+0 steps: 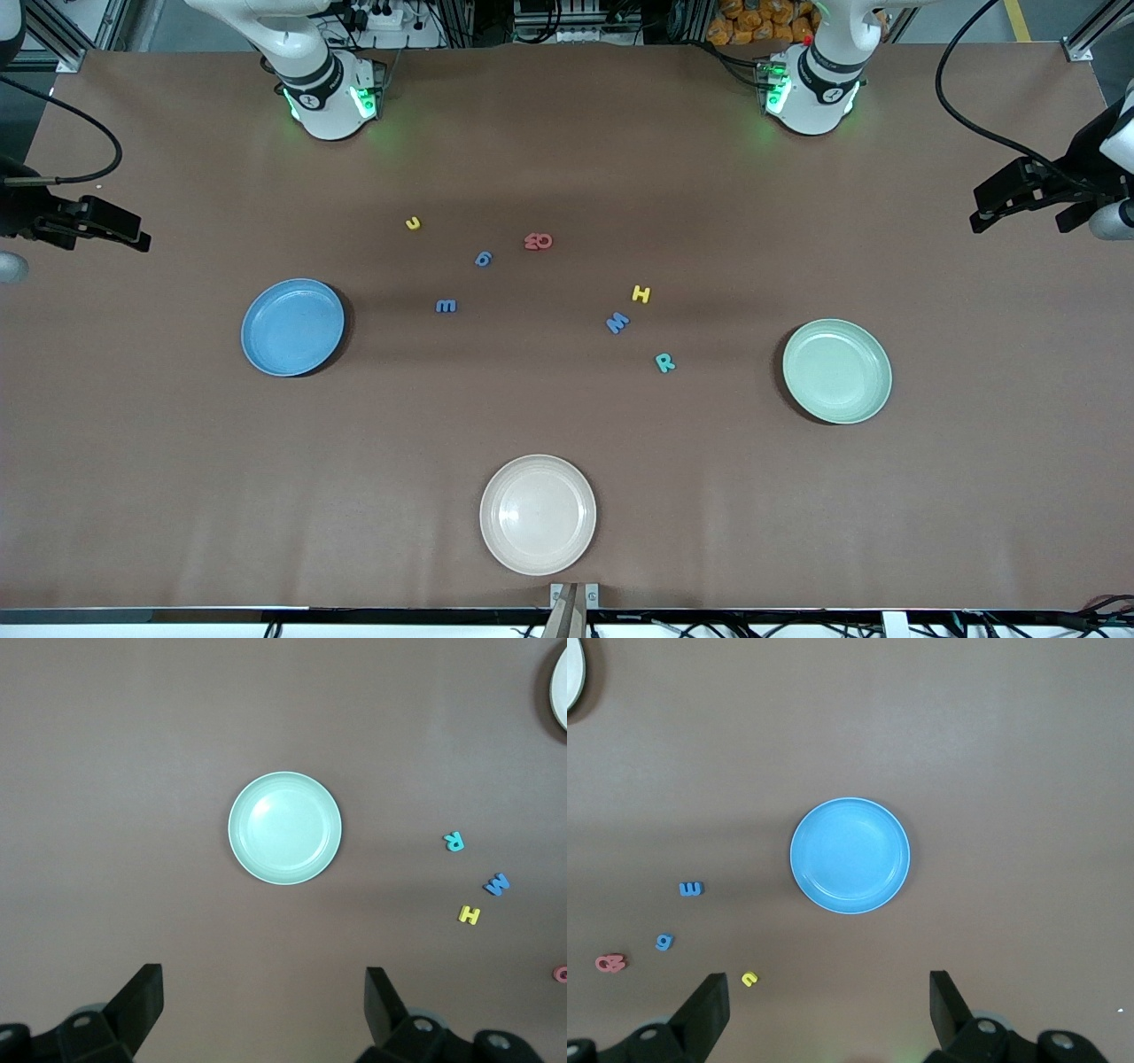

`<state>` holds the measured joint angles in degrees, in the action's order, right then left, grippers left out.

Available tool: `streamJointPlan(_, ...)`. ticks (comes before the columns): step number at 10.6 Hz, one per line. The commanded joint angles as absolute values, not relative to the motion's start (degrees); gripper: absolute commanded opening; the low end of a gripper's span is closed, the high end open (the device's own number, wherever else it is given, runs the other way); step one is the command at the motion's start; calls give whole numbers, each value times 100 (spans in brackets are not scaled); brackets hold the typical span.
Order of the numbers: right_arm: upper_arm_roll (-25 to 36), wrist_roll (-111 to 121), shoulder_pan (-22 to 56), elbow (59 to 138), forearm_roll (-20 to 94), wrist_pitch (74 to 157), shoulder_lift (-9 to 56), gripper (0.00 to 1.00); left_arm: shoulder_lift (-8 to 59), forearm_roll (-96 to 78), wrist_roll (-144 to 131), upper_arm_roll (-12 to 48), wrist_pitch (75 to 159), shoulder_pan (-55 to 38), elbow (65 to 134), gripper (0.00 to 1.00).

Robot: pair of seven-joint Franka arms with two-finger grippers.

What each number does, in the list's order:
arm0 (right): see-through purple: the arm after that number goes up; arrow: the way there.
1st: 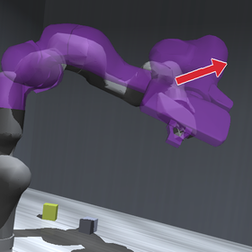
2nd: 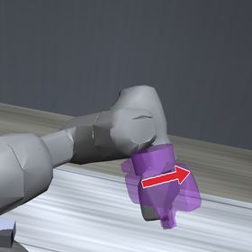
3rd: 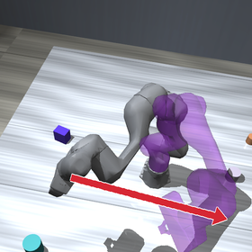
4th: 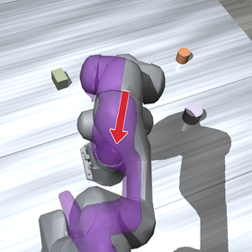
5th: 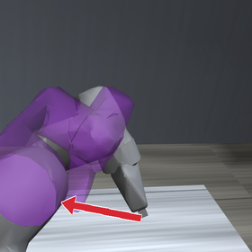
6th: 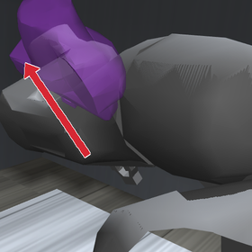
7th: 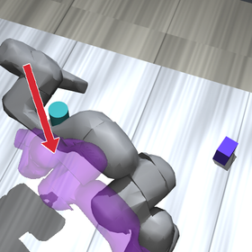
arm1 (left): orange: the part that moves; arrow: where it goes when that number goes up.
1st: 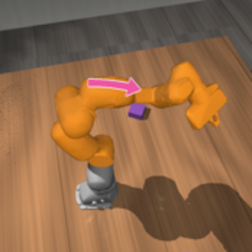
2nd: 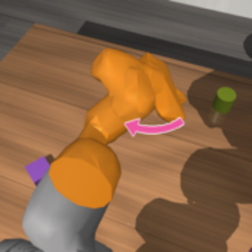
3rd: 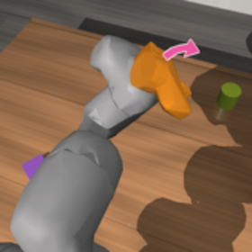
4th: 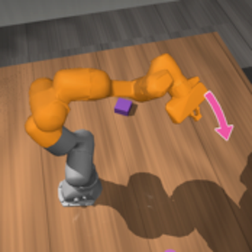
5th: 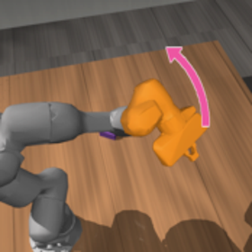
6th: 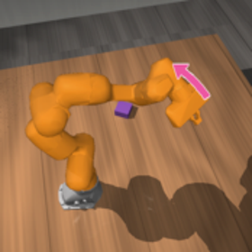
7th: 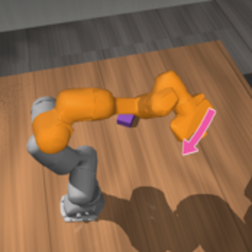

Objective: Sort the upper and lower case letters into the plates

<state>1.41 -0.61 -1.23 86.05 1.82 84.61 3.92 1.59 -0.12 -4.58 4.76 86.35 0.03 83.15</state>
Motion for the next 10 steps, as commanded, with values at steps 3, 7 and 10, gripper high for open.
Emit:
streamJointPlan(3,185,-18,-79,8429,141,8464,483,100,96,-149,-562,483,8552,18,8341,100)
streamJointPlan(7,211,-26,-123,8429,193,8754,466,100,281,-140,-554,492,8552,-70,8384,100)
streamJointPlan(10,193,-26,-97,8114,149,8771,466,100,921,-220,-615,868,9197,-123,8673,100)
